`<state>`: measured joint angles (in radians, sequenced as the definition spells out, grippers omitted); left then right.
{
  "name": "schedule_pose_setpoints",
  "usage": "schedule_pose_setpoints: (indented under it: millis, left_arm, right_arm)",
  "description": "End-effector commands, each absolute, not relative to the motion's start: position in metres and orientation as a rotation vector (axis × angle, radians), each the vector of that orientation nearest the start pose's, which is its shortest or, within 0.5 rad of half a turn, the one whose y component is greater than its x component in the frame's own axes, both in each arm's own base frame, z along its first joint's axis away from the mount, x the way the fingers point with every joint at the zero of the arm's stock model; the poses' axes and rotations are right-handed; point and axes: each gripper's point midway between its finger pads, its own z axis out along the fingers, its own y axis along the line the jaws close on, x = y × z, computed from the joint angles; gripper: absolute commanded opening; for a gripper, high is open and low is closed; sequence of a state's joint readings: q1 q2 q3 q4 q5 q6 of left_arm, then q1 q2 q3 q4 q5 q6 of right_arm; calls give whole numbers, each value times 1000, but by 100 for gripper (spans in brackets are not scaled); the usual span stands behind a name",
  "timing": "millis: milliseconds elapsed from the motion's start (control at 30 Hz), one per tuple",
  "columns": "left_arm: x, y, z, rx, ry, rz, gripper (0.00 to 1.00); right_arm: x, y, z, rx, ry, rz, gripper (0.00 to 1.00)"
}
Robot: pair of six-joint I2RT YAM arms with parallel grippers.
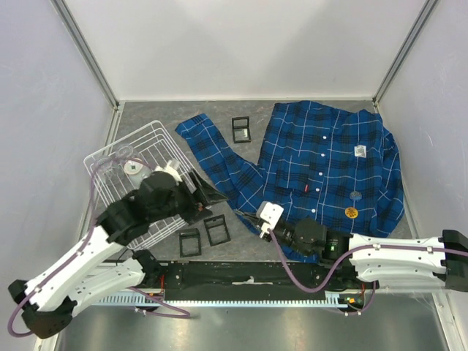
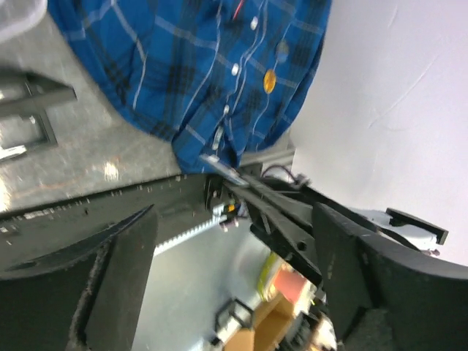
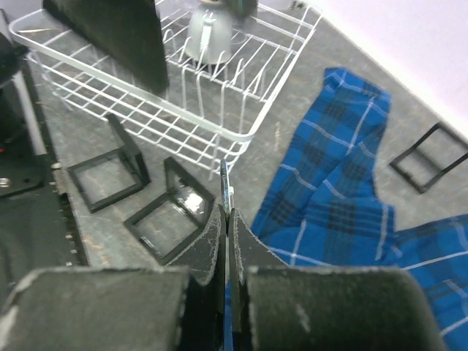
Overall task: Remove the brooch from the garment
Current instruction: Place the brooch in the brooch box.
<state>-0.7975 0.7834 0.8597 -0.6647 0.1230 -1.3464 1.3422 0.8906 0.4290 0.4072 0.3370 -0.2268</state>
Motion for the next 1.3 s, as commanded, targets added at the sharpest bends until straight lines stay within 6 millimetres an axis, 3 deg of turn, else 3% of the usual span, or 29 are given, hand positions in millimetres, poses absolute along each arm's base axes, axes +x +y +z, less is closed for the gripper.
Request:
schedule_pose_setpoints:
  millis: [0, 67, 133, 200, 233, 300, 333, 467, 533, 600, 633, 667, 767, 933, 1100, 1267]
  left_arm:
    - [163, -179, 301, -357, 2105, -999, 93]
    - [164, -164, 324, -294, 2018, -951, 93]
    - [165, -159, 331, -258, 1988, -926, 93]
    - [164, -156, 336, -249, 1970, -926, 93]
    - [164, -156, 336, -243, 1967, -924, 93]
    - [162, -158, 335, -226, 1970, -936, 93]
    - [162, -159, 335, -208, 1970, -933, 93]
    - [157, -160, 335, -156, 1974, -938, 93]
    - [154, -159, 335, -139, 1970, -940, 93]
    - [152, -156, 335, -134, 1969, -937, 93]
    - [151, -156, 335, -126, 1966, -936, 93]
    - [150, -154, 336, -118, 1958, -940, 93]
    - [147, -153, 337, -85, 1948, -935, 93]
    - [145, -153, 338, -53, 1942, -930, 93]
    - [145, -152, 337, -38, 1940, -922, 93]
    - [145, -152, 336, -22, 1938, -918, 93]
  right_arm:
    - [117, 324, 197, -830, 1550, 870, 0]
    - [104, 343, 192, -826, 1605, 995, 0]
    - [94, 362, 185, -724, 1710, 1150, 0]
    - [83, 382, 196, -656, 1714, 1315, 0]
    - [81, 395, 189, -608, 1772, 1374, 0]
    - [83, 406, 189, -543, 1787, 1418, 0]
    - [86, 413, 176, -524, 1825, 1407, 0]
    - [92, 440, 163, -420, 1888, 1468, 0]
    - [90, 455, 145, -406, 1940, 1499, 0]
    - [88, 467, 147, -362, 1922, 1585, 0]
    - [85, 472, 134, -369, 1943, 1604, 0]
    - [84, 476, 140, -354, 1910, 1647, 0]
    - [83, 486, 128, -361, 1928, 1644, 0]
    - [93, 494, 114, -353, 1966, 1555, 0]
    - [101, 497, 88, -314, 2053, 1453, 0]
    - [98, 502, 72, -325, 2108, 1406, 0]
